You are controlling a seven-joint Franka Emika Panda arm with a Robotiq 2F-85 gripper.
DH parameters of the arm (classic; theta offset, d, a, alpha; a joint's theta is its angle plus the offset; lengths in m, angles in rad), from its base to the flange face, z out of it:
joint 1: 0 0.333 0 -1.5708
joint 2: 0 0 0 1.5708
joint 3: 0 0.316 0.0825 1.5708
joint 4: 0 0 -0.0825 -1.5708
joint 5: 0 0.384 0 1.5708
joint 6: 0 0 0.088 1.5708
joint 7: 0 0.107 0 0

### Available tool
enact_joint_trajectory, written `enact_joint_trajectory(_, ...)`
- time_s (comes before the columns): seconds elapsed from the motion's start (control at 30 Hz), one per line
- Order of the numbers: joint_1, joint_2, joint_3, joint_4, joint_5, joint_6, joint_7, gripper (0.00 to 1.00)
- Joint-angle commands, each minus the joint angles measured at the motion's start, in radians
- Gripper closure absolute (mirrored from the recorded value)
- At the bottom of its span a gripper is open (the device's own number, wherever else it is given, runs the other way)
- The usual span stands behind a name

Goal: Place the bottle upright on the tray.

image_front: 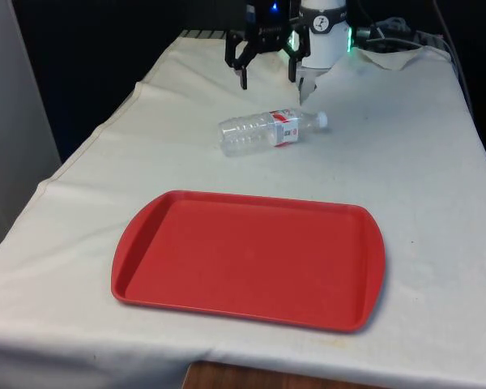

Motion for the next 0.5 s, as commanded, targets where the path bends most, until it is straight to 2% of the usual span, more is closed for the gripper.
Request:
enact_joint_trajectory(0.0,-0.001,-0.008,-0.004,-0.013,-0.001,0.015,-0.022,0.0)
enact_joint_trajectory(0.07,0.0,0.0,-0.005,-0.003,0.0,0.0,-0.018,0.0)
enact_joint_trajectory(0.2,-0.001,-0.005,-0.018,-0.019,0.0,0.019,-0.077,0.0)
enact_joint_trajectory(0.33,-0.001,-0.004,-0.028,-0.022,0.002,0.025,-0.116,0.0)
enact_joint_trajectory(0.37,0.0,0.0,-0.027,-0.015,0.0,0.01,-0.104,0.0)
enact_joint_trajectory(0.4,-0.001,-0.005,-0.032,-0.024,0.003,0.027,-0.134,0.0)
enact_joint_trajectory(0.47,-0.001,-0.005,-0.035,-0.025,0.003,0.028,-0.142,0.0)
